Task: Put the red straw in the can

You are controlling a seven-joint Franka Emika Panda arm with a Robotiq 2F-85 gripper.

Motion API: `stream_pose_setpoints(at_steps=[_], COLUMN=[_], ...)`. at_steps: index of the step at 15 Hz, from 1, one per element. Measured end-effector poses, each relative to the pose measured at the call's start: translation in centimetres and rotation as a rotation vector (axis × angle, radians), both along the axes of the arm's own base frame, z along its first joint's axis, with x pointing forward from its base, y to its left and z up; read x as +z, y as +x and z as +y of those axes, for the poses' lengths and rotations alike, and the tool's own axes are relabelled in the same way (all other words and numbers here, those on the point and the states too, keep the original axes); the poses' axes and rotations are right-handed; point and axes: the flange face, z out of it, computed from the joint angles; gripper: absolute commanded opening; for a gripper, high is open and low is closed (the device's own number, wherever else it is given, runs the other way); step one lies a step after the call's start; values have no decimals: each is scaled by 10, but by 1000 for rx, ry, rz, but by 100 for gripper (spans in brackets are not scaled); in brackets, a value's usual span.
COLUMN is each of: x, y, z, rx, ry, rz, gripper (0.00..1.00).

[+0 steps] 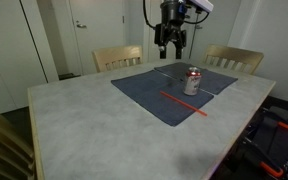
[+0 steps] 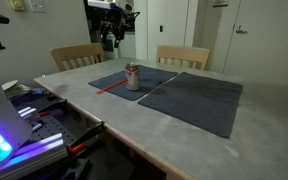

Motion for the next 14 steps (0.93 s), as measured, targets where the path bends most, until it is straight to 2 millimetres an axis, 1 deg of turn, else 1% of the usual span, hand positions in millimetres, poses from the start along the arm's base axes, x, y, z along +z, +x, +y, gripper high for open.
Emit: stream_pose_setpoints(at_steps=[6,11,12,14], x=[-38,-69,-74,-75], y=[5,11,11,11], z=[0,-8,-10,-11], rx=[-16,-45,-49,-50], ry=[1,-9,-10,-11], rz=[24,15,20,22], gripper=[100,100,100,100])
